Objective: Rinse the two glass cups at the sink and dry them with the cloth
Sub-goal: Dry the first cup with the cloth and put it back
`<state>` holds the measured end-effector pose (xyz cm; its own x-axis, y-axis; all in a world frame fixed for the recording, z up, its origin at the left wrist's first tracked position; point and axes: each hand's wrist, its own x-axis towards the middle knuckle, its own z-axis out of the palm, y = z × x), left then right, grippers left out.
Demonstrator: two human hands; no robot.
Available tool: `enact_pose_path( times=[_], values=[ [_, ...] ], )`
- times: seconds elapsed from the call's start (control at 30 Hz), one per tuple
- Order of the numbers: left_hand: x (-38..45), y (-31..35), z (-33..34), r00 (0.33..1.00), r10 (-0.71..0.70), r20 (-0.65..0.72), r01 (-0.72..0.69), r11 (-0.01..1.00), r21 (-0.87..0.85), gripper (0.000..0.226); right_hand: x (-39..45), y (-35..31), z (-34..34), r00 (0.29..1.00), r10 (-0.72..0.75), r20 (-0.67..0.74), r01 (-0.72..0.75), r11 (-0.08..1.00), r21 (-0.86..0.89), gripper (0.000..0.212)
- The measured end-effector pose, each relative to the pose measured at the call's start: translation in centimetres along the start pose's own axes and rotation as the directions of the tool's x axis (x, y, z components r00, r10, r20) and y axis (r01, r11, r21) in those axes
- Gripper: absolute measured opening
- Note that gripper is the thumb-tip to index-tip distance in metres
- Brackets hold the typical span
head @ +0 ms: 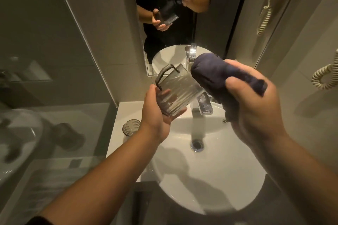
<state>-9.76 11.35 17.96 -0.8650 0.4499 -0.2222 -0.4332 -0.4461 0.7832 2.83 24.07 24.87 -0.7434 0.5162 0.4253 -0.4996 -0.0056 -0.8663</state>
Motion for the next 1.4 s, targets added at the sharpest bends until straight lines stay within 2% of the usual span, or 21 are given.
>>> enact_pose_path(
  times=[0.03,0.07,0.1,0.17,0.23,0.27,0.33,0.4,0.47,0.5,0.57,0.63,0.67,0.77,0.93,1.07,1.23,1.3,1.4],
  values=[
    [-0.1,-0.2,0.4,1.000,-0.026,-0.016,0.025,0.999,-0.035,0.039,-0.5,0.5,0.3,0.990,-0.136,0.028,0.139,0.965,-0.223,0.035],
    [-0.4,-0.3,0.8,0.998,-0.052,-0.024,0.050,0.997,-0.063,0.043,-0.9,1.2,0.7,0.961,-0.255,0.112,0.277,0.850,-0.447,0.037],
    [-0.7,-0.4,1.1,0.997,-0.072,-0.021,0.070,0.994,-0.082,0.053,-1.3,2.0,1.0,0.916,-0.330,0.228,0.399,0.688,-0.606,0.040],
    [-1.1,-0.7,1.4,0.997,-0.070,0.034,0.073,0.991,-0.108,0.069,-1.7,3.5,1.8,0.854,-0.343,0.391,0.512,0.424,-0.747,0.043],
    [-1.4,-1.0,0.8,0.991,-0.041,0.124,0.052,0.995,-0.084,0.069,-1.7,4.5,2.5,0.852,-0.302,0.429,0.513,0.309,-0.801,0.050],
    [-1.5,-1.0,0.4,0.986,-0.016,0.164,0.027,0.998,-0.063,0.060,-1.7,4.7,2.4,0.861,-0.264,0.434,0.502,0.305,-0.809,0.055],
    [-1.6,-0.5,-0.2,0.975,0.032,0.219,-0.026,0.999,-0.027,0.041,-1.6,4.5,2.2,0.875,-0.172,0.452,0.482,0.378,-0.790,0.066],
    [-1.5,0.2,-0.8,0.953,0.030,0.302,-0.037,0.999,0.017,0.050,-1.2,3.7,2.0,0.880,-0.110,0.463,0.452,0.495,-0.742,0.071],
    [-1.3,1.0,-1.3,0.914,0.012,0.406,-0.062,0.992,0.109,0.075,-0.4,2.9,2.0,0.894,-0.109,0.434,0.408,0.597,-0.691,0.058],
    [-1.2,1.4,-1.4,0.889,-0.006,0.458,-0.070,0.986,0.149,0.080,0.1,2.7,2.2,0.907,-0.129,0.402,0.392,0.612,-0.687,0.046],
    [-1.0,1.8,-1.5,0.867,-0.032,0.497,-0.063,0.983,0.173,0.074,0.7,2.5,2.6,0.921,-0.202,0.334,0.389,0.558,-0.733,0.026],
    [-0.7,2.1,-1.2,0.883,-0.040,0.467,-0.044,0.985,0.168,0.052,1.1,2.9,2.7,0.914,-0.257,0.315,0.404,0.486,-0.775,0.020],
    [-0.5,2.1,-0.9,0.896,-0.051,0.442,-0.032,0.984,0.178,0.048,1.2,3.1,2.5,0.907,-0.265,0.328,0.418,0.463,-0.782,0.026],
    [0.1,1.7,-0.3,0.943,-0.091,0.321,0.026,0.979,0.201,0.059,1.3,3.9,1.9,0.864,-0.255,0.435,0.503,0.399,-0.766,0.047],
    [0.4,1.3,-0.2,0.933,-0.120,0.340,0.054,0.979,0.198,0.057,1.0,4.6,2.0,0.831,-0.240,0.502,0.551,0.228,-0.803,0.058],
    [0.4,1.3,0.4,0.970,-0.008,0.244,-0.036,0.984,0.172,0.070,0.4,5.0,2.4,0.860,-0.081,0.504,0.505,0.268,-0.820,0.062],
    [-0.1,0.6,0.9,0.976,0.064,0.207,-0.096,0.985,0.144,0.070,-0.9,5.4,3.8,0.912,-0.123,0.391,0.410,0.295,-0.863,0.056],
    [-0.3,0.6,0.8,0.976,0.081,0.204,-0.117,0.979,0.168,0.068,-0.9,5.4,4.0,0.934,-0.107,0.340,0.355,0.346,-0.868,0.056],
    [-0.8,0.8,0.7,0.981,0.062,0.186,-0.098,0.977,0.190,0.077,-0.7,5.4,4.4,0.963,-0.054,0.263,0.255,0.489,-0.834,0.058]
  ],
)
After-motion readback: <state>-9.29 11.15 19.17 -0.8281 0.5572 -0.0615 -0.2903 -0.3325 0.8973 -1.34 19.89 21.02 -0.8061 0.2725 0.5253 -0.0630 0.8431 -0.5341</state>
